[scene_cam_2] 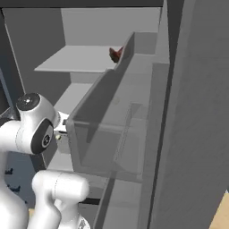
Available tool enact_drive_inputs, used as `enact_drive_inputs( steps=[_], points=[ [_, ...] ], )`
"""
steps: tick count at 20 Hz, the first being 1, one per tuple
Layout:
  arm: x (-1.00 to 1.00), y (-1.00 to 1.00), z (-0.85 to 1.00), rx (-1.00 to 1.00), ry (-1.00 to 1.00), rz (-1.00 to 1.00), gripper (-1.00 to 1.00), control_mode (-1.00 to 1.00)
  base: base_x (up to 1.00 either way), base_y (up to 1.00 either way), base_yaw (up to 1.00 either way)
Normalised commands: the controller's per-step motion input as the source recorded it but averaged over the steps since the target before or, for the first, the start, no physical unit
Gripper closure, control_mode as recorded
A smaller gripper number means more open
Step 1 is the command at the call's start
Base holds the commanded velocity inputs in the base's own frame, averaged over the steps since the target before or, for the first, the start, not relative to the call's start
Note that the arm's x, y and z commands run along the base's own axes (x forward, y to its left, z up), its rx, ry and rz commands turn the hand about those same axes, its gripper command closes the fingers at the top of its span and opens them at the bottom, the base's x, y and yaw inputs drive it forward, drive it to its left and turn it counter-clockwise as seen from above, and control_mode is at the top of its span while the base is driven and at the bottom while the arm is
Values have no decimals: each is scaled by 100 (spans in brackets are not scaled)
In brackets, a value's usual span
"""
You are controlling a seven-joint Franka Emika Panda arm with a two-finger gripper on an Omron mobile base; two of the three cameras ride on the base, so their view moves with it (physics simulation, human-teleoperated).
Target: Place one mushroom and one steak in each tupperware on the nearby counter, to pack two identical lunches.
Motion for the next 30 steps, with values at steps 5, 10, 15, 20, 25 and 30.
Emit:
enact_drive_inputs(
  steps=[5,10,15,20,25,30],
  points=[
    [0,0,0,0,0,0,100,100,-90,20,0],
    [0,0,0,0,0,0,100,100,-61,91,1],
    [0,0,0,0,0,0,100,100,-33,100,5],
    [0,0,0,0,0,0,100,100,-23,100,1],
    [0,0,0,0,0,0,100,100,-2,100,0],
    [0,0,0,0,0,0,100,100,2,100,0]
  ],
)
